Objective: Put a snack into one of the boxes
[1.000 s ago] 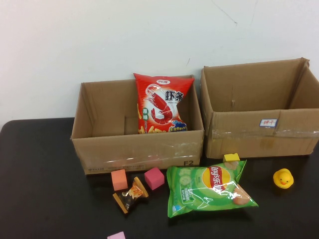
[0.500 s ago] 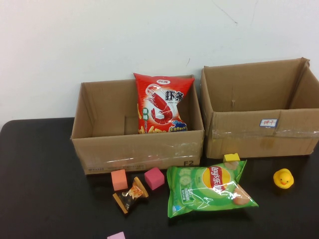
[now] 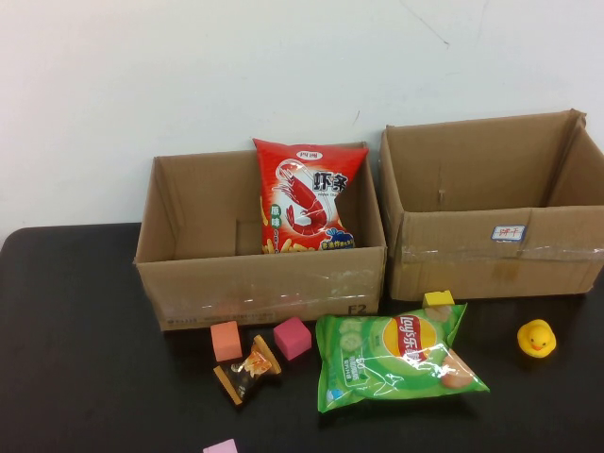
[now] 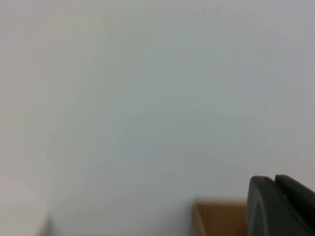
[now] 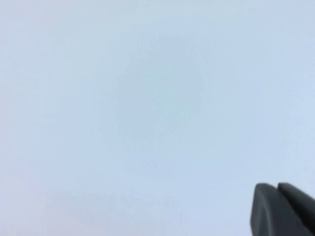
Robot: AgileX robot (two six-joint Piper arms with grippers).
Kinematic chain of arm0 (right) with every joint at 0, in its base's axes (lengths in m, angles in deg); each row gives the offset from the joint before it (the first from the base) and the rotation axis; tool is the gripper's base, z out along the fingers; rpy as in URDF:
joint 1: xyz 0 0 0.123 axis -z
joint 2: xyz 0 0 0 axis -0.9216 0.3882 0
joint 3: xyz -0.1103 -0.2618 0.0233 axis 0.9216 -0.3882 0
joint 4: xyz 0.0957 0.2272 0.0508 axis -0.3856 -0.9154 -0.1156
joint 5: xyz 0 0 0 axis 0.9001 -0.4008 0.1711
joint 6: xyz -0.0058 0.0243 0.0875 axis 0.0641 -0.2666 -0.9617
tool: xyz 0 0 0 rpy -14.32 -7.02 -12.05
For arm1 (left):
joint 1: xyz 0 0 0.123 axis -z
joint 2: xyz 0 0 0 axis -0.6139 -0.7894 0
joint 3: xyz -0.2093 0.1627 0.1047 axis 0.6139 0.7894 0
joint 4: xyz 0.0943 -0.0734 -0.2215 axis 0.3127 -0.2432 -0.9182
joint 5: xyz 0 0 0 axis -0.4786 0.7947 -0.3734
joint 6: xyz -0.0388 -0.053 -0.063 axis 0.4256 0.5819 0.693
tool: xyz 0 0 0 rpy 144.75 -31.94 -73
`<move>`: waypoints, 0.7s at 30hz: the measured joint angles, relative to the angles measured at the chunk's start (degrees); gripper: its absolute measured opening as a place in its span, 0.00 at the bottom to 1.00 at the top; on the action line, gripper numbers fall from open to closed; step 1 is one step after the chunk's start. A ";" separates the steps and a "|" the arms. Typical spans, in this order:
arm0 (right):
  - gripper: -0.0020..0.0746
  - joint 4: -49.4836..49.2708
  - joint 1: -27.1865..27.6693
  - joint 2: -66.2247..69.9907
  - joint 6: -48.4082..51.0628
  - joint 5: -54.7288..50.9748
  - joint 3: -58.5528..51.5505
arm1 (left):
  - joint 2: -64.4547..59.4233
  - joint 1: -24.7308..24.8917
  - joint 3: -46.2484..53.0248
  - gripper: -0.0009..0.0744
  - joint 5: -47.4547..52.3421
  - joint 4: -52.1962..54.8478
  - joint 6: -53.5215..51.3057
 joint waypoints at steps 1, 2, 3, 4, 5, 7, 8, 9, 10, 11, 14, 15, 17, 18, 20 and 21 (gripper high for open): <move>0.02 -0.34 0.00 1.03 0.00 -3.06 0.29 | -1.70 0.00 -0.24 0.01 3.31 -1.34 0.00; 0.02 -1.01 0.00 2.12 0.00 -6.32 0.54 | -3.30 0.00 -0.24 0.01 6.15 -3.33 0.00; 0.02 -1.99 0.00 3.09 0.00 -9.87 0.57 | -4.52 0.00 -0.24 0.01 8.28 -5.29 0.00; 0.02 -3.50 0.00 4.37 0.00 -13.53 0.57 | -5.96 0.00 -0.24 0.01 10.49 -7.92 0.00; 0.02 -5.11 0.00 5.67 0.00 -16.40 0.57 | -7.55 0.00 -0.24 0.01 12.24 -10.94 0.00; 0.02 -7.30 0.00 8.14 0.00 -22.24 0.57 | -9.37 0.00 -0.24 0.01 14.73 -13.97 0.00; 0.02 -7.87 0.00 9.18 0.00 -24.00 0.57 | -10.35 0.00 -0.24 0.01 15.78 -14.90 0.00; 0.02 -8.64 0.00 10.68 0.00 -25.63 0.57 | -12.05 0.00 -0.24 0.01 16.85 -15.74 0.00; 0.02 -8.92 0.00 11.34 0.00 -26.02 0.57 | -12.84 0.00 -0.24 0.01 17.10 -15.98 0.00; 0.02 -9.21 0.00 11.83 0.00 -26.13 0.57 | -13.44 0.00 -0.24 0.01 17.10 -15.98 0.00; 0.02 -9.53 0.00 12.94 0.11 -26.34 0.57 | -15.53 0.00 -0.24 0.01 17.18 -15.65 -0.12; 0.02 -9.53 0.00 13.18 0.11 -26.61 0.57 | -16.29 0.00 -0.24 0.01 17.18 -15.24 -0.27; 0.02 -9.53 0.00 13.39 0.22 -26.94 0.57 | -18.24 0.00 -0.24 0.01 17.18 -14.95 -2.14; 0.02 -9.53 0.00 13.39 0.31 -27.24 0.57 | -19.52 0.00 -0.24 0.01 17.42 -14.95 -3.57; 0.02 -9.24 0.00 13.50 0.92 -27.25 0.57 | -22.52 0.00 -0.24 0.01 18.53 -16.33 -6.61; 0.02 -8.92 0.00 13.61 1.61 -27.52 0.57 | -24.57 0.00 -0.24 0.01 19.31 -17.68 -8.73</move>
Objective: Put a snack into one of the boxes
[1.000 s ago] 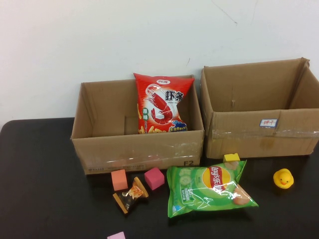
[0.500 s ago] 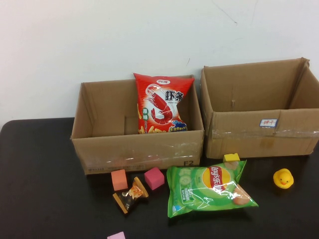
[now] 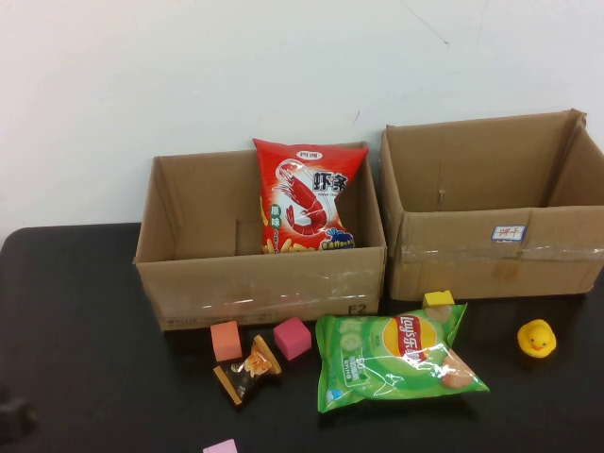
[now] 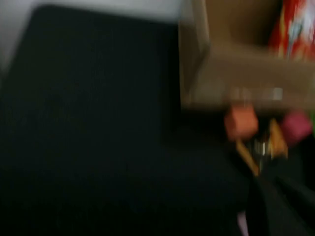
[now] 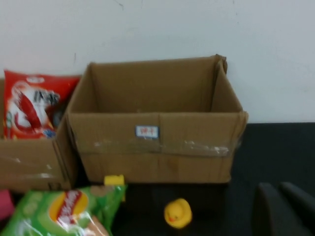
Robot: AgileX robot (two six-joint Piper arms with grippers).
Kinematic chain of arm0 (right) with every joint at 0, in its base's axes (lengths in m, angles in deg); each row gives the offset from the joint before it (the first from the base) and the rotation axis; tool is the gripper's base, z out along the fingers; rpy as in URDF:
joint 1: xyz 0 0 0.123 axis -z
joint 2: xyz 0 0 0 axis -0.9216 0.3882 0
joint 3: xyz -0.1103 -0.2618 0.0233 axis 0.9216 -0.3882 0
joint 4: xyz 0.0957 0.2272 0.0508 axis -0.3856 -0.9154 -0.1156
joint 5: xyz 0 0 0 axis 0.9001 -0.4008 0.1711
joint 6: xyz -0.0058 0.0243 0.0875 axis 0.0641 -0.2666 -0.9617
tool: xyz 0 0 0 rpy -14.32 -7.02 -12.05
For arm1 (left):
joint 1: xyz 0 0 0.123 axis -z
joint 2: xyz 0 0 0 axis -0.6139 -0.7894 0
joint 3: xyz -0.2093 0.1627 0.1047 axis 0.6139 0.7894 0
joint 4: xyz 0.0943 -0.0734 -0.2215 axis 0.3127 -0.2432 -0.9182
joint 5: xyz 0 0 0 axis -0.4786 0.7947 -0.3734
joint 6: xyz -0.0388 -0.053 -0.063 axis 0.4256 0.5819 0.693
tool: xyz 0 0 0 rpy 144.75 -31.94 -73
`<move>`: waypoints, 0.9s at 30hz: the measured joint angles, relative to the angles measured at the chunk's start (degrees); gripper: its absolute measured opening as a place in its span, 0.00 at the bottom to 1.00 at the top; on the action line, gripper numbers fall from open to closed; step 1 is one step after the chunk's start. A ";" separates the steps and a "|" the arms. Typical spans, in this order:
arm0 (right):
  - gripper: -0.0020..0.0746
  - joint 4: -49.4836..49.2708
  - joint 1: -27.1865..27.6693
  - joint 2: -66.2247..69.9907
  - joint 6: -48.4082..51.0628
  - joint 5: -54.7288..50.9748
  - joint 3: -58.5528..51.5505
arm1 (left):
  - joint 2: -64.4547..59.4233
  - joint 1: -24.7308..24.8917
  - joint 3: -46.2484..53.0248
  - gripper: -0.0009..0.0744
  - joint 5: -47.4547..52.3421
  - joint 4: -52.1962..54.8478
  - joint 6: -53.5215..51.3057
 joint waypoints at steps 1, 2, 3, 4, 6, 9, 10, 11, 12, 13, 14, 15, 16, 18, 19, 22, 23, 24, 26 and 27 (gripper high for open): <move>0.02 0.46 0.00 0.26 1.00 -0.31 0.00 | -2.32 0.00 0.00 0.01 0.75 -1.91 -2.53; 0.02 0.89 0.00 0.65 1.87 -1.19 0.00 | -4.36 0.00 0.00 0.01 1.10 -3.76 -4.90; 0.02 1.21 0.00 1.38 2.91 -2.19 0.00 | -7.13 0.00 0.00 0.01 1.35 -6.51 -8.10; 0.02 1.62 0.00 2.34 3.79 -3.26 0.00 | -10.02 0.00 0.00 0.01 1.22 -9.76 -11.73; 0.02 2.01 0.00 4.82 5.25 -4.82 0.00 | -15.45 0.00 -0.39 0.01 0.57 -17.52 -20.53; 0.02 2.16 -0.14 8.07 6.61 -4.55 0.00 | -24.79 0.00 -2.61 0.01 -0.26 -28.81 -34.65; 0.02 2.16 -0.37 8.94 6.76 -4.00 0.00 | -27.88 0.00 -3.64 0.01 -0.87 -32.97 -40.22; 0.02 1.91 -0.51 9.44 6.93 -3.39 0.00 | -30.95 0.28 -4.78 0.01 -1.57 -37.03 -45.54; 0.02 1.53 -0.51 9.88 7.01 -2.91 0.00 | -33.35 0.65 -5.79 0.01 -2.12 -40.04 -49.50; 0.02 1.24 -0.51 10.13 6.96 -2.61 0.00 | -36.32 1.34 -7.15 0.01 -2.54 -43.24 -53.91; 0.02 0.98 -0.51 10.13 6.96 -2.48 0.00 | -39.18 2.56 -8.63 0.01 -2.95 -45.54 -57.64; 0.02 0.86 -0.51 10.13 7.05 -2.35 0.00 | -41.39 3.59 -10.17 0.01 -3.18 -46.84 -60.08; 0.02 0.74 -0.51 10.13 7.18 -1.87 0.00 | -44.04 5.04 -11.73 0.01 -3.46 -47.10 -62.20; 0.02 0.50 -0.51 10.13 7.18 -1.00 -1.02 | -48.79 8.02 -14.27 0.01 -4.53 -46.15 -64.30; 0.02 0.20 -0.51 10.13 7.18 -0.47 -1.81 | -50.88 9.79 -15.42 0.01 -5.56 -44.80 -64.40; 0.02 -0.64 -0.51 10.13 7.18 1.90 -4.54 | -55.62 14.88 -17.41 0.06 -10.13 -39.67 -63.51; 0.02 -0.88 -0.51 10.13 7.18 2.99 -5.17 | -57.05 16.63 -17.86 0.10 -12.11 -37.84 -63.51; 0.02 -0.90 -0.51 10.13 7.28 4.09 -5.70 | -58.15 18.31 -18.00 0.16 -13.90 -36.30 -63.51; 0.02 -1.02 -0.51 10.13 7.25 5.49 -6.39 | -60.94 21.28 -18.23 0.34 -18.31 -33.98 -63.62; 0.02 -1.02 -0.51 10.13 7.25 6.04 -6.51 | -62.33 22.29 -18.29 0.43 -20.50 -33.49 -63.88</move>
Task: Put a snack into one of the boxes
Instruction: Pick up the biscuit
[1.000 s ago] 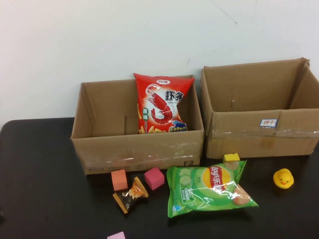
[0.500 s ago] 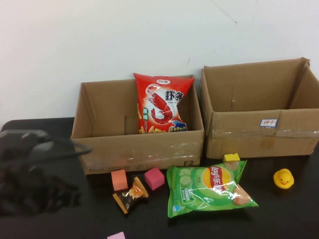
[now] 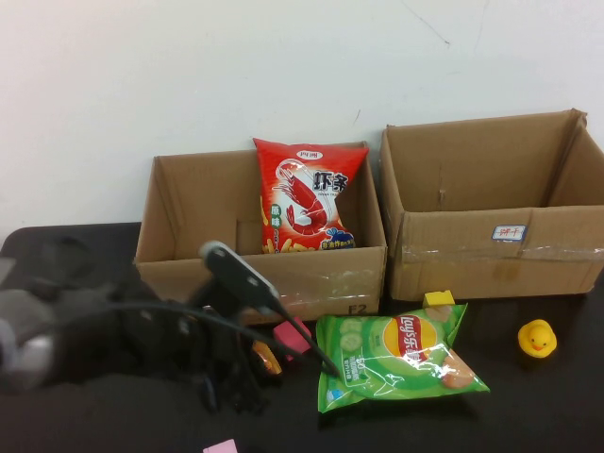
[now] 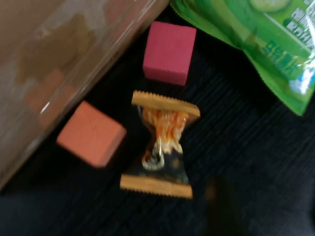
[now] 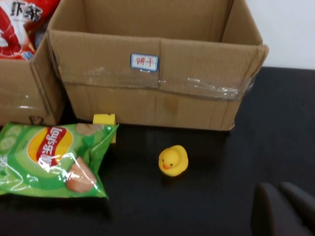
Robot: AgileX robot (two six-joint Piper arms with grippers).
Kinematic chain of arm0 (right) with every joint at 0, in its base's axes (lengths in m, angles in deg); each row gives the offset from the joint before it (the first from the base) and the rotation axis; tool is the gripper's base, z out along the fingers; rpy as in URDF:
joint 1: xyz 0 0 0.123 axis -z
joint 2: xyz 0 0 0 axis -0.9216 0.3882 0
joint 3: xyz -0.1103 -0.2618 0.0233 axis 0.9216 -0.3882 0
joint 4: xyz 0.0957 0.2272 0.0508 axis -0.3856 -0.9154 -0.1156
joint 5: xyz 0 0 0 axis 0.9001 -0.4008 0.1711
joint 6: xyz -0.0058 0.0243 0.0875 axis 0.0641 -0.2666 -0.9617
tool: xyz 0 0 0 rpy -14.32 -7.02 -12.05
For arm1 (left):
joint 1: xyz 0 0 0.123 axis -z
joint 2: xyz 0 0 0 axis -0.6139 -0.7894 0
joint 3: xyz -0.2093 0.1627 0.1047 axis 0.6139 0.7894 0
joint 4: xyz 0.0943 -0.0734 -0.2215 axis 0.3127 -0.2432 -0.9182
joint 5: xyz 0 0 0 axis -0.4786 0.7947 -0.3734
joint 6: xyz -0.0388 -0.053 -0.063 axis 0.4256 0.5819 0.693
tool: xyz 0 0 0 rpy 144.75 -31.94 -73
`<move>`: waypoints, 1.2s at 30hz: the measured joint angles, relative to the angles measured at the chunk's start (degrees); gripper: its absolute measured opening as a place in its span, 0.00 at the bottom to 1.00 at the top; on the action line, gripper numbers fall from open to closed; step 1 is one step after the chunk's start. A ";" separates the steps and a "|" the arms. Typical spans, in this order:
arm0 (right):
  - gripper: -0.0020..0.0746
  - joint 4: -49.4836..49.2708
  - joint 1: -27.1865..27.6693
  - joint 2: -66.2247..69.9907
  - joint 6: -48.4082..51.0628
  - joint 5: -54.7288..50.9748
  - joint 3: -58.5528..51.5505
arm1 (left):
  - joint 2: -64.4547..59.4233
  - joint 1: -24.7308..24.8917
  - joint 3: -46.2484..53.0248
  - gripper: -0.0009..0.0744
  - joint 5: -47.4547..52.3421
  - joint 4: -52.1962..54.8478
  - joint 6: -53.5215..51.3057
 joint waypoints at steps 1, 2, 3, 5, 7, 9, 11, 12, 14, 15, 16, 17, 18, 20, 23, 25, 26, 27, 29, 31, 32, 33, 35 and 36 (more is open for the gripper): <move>0.02 0.00 0.00 0.00 0.00 0.29 -0.09 | -1.39 1.12 0.00 0.53 -2.04 0.54 -0.28; 0.02 0.00 0.00 0.00 0.00 0.29 -0.09 | -2.82 2.10 0.00 0.62 -4.05 0.98 -0.56; 0.02 0.00 0.00 0.00 0.00 0.40 -0.09 | -3.94 2.74 0.00 0.67 -5.53 1.28 -0.69; 0.02 -0.11 0.00 0.00 0.06 0.53 -0.09 | -6.54 3.51 -0.09 0.74 -9.09 1.63 -0.91; 0.02 -0.11 0.00 0.00 0.06 0.63 -0.09 | -8.69 3.86 -0.61 0.74 -10.87 1.63 -0.91; 0.02 -0.11 0.00 0.00 0.06 0.63 -0.09 | -10.53 3.86 -1.31 0.72 -11.70 1.63 -0.91; 0.02 -0.11 0.00 0.00 0.06 0.63 -0.09 | -12.23 3.86 -1.99 0.68 -12.18 1.63 -0.91; 0.02 -0.11 0.00 0.00 0.06 0.63 -0.09 | -13.00 3.86 -2.28 0.67 -12.31 1.63 -0.91; 0.02 -0.21 0.00 0.00 0.06 0.63 -0.09 | -14.40 3.86 -2.97 0.65 -12.54 1.63 -0.91; 0.02 -0.21 0.00 0.00 0.06 0.63 -0.09 | -14.92 3.86 -3.20 0.64 -12.67 1.63 -0.91; 0.02 -0.21 0.00 0.00 0.06 0.63 -0.09 | -15.55 3.86 -3.46 0.64 -12.86 1.63 -0.91; 0.02 -0.21 0.00 0.00 0.06 0.63 -0.09 | -16.16 3.86 -3.74 0.64 -13.32 1.63 -0.91; 0.02 -0.21 0.00 0.00 0.06 0.63 -0.09 | -16.68 3.86 -3.99 0.64 -13.42 1.63 -0.91; 0.02 -0.21 0.00 0.00 0.06 0.63 -0.09 | -18.00 3.86 -4.09 0.63 -14.26 1.63 -0.91; 0.02 -0.21 0.00 0.00 0.15 0.63 -0.09 | -19.38 3.86 -4.09 0.57 -15.18 1.63 -0.91; 0.02 -0.21 0.00 0.00 0.15 0.63 -0.09 | -19.62 3.86 -4.09 0.49 -15.59 1.63 -0.91; 0.02 -0.21 0.00 0.00 0.15 0.63 -0.09 | -19.72 3.86 -4.09 0.42 -15.72 1.63 -0.91; 0.02 -0.21 0.00 0.00 0.15 0.63 -0.09 | -19.87 3.86 -4.09 0.35 -15.87 1.63 -0.91; 0.02 -0.21 0.00 0.00 0.15 0.63 -0.09 | -19.86 3.86 -4.09 0.21 -16.10 1.63 -0.91; 0.02 -0.21 0.00 0.00 0.15 0.63 -0.09 | -19.86 3.86 -4.09 0.10 -16.31 1.52 -0.91; 0.02 -0.21 0.00 0.00 0.15 0.63 -0.09 | -19.86 3.86 -4.09 0.07 -16.20 1.24 -0.91; 0.02 -0.21 0.00 0.00 0.15 0.63 -0.09 | -19.86 3.86 -4.09 0.05 -15.60 0.94 -0.81; 0.02 -0.21 0.00 0.00 0.15 0.63 -0.09 | -19.44 3.86 -4.22 0.03 -13.25 0.58 -0.80; 0.02 -0.21 0.00 0.00 0.15 0.63 -0.09 | -19.03 3.86 -4.22 0.02 -12.24 0.58 -0.80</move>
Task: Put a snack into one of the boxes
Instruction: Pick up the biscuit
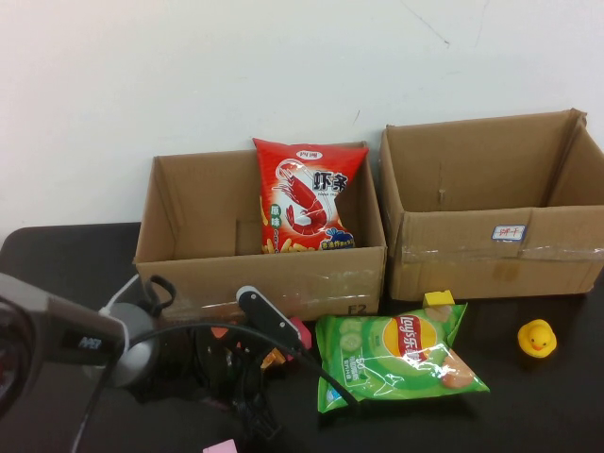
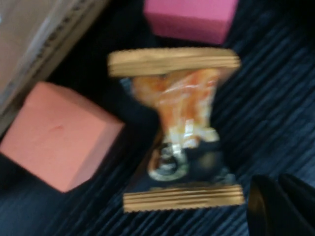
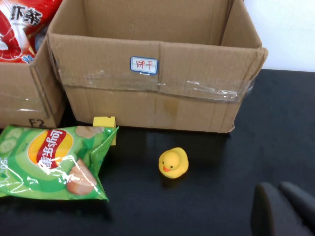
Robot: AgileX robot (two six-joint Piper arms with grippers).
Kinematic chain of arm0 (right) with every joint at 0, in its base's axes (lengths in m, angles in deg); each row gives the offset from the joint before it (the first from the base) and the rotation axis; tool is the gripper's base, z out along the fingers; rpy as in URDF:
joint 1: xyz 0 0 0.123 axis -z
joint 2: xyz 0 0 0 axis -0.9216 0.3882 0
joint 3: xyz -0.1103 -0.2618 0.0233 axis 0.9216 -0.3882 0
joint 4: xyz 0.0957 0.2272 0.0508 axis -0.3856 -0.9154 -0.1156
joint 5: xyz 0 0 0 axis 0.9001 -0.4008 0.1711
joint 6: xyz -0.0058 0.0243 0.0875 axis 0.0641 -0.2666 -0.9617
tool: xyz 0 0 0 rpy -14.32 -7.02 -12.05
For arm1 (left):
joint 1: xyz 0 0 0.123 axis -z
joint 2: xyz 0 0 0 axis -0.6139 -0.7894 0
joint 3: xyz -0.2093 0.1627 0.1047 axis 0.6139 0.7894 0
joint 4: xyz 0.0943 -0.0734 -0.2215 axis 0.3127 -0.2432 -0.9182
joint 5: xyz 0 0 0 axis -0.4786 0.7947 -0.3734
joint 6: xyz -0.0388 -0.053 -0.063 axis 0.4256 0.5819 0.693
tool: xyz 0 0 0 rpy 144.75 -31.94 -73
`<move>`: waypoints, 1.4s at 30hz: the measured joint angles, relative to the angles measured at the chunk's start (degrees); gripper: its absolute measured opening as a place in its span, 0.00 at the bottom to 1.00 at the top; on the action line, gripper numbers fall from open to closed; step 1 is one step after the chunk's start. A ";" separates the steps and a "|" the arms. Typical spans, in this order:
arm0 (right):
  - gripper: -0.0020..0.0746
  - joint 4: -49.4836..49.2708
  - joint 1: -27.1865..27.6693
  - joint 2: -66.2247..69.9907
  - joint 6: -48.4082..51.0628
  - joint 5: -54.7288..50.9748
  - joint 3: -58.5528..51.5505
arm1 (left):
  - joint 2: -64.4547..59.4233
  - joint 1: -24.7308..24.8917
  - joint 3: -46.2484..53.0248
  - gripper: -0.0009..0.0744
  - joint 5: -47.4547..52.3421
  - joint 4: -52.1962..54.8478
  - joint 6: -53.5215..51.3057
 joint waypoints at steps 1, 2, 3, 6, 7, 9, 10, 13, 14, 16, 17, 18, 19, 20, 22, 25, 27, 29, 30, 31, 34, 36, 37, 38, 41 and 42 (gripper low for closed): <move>0.02 0.00 0.00 0.00 0.00 0.00 0.00 | 0.68 0.00 0.00 0.02 1.10 0.00 0.00; 0.02 0.00 0.00 0.00 0.00 0.00 0.00 | 1.38 0.00 0.00 0.02 2.03 -0.04 0.00; 0.02 0.00 0.00 0.00 0.00 0.00 0.00 | 2.36 0.00 0.00 0.02 3.11 -0.25 0.00; 0.02 -0.09 0.00 0.00 0.00 0.00 0.00 | 5.69 0.00 0.00 0.01 5.85 -0.47 0.00; 0.02 -0.09 0.00 0.00 0.00 -0.10 0.00 | 6.74 0.00 0.00 0.01 6.46 -0.47 0.00; 0.02 -0.09 0.00 0.00 0.00 -0.10 0.00 | 8.11 0.00 0.00 0.01 6.73 -0.90 0.30; 0.02 -0.09 0.00 0.00 0.00 -0.10 0.00 | 8.42 0.00 0.00 0.01 6.47 -1.40 0.45; 0.02 -0.09 0.00 0.00 0.00 -0.10 0.00 | 8.27 0.00 0.00 0.05 3.37 -2.50 1.18; 0.02 -0.09 0.00 0.00 0.00 -0.10 0.00 | 8.04 0.00 0.00 0.09 1.89 -2.76 1.18; 0.02 -0.09 0.00 0.00 0.00 -0.10 0.00 | 7.19 0.00 -0.12 0.20 -0.54 -3.24 1.21; 0.02 -0.09 0.00 0.00 0.00 -0.10 0.00 | 6.52 0.00 -0.38 0.28 -1.25 -3.35 1.31; 0.02 -0.09 0.00 0.00 0.00 -0.10 0.00 | 5.76 0.00 -0.83 0.35 -1.88 -3.49 1.31; 0.02 -0.09 0.00 0.00 0.00 0.00 0.00 | 5.10 0.00 -1.16 0.41 -2.20 -3.49 1.31; 0.02 -0.09 0.00 0.00 0.00 0.00 0.00 | 4.19 0.00 -1.59 0.48 -2.33 -3.51 1.31; 0.02 -0.09 0.00 0.00 0.06 0.00 0.00 | 2.55 0.00 -2.83 0.58 -1.79 -3.72 1.31; 0.02 -0.09 0.00 0.09 0.06 0.35 -0.60 | -0.56 0.00 -5.54 0.62 0.11 -3.65 1.31; 0.02 -0.09 0.00 0.48 0.06 0.84 -1.41 | -2.67 0.00 -7.27 0.62 0.54 -3.90 1.31; 0.02 -0.09 0.00 1.02 0.06 1.23 -2.17 | -4.18 0.00 -8.43 0.60 1.10 -4.31 1.31; 0.02 -0.09 0.00 1.10 0.06 1.37 -2.26 | -4.77 0.00 -8.81 0.59 1.54 -4.45 1.31; 0.03 -0.09 0.00 1.15 0.06 1.64 -2.26 | -5.03 0.00 -9.08 0.56 1.96 -4.56 1.31; 0.02 -0.09 0.00 1.15 0.06 2.38 -2.26 | -5.57 0.00 -9.53 0.46 2.81 -4.69 1.31; 0.02 -0.09 0.00 1.15 0.06 2.39 -2.26 | -5.57 0.00 -9.53 0.37 3.31 -4.69 1.31; 0.03 -0.09 0.00 1.15 0.06 2.39 -2.26 | -5.57 0.00 -9.53 0.33 3.36 -4.69 1.31; 0.02 -0.09 0.00 1.15 0.06 2.39 -2.26 | -5.57 0.00 -9.53 0.29 3.71 -4.69 1.31; 0.02 -0.09 0.00 1.15 0.14 2.39 -2.26 | -5.57 0.00 -9.53 0.17 5.39 -4.69 1.31; 0.02 -0.09 0.00 1.15 0.14 2.39 -2.26 | -5.57 0.00 -9.53 0.14 5.94 -4.69 1.31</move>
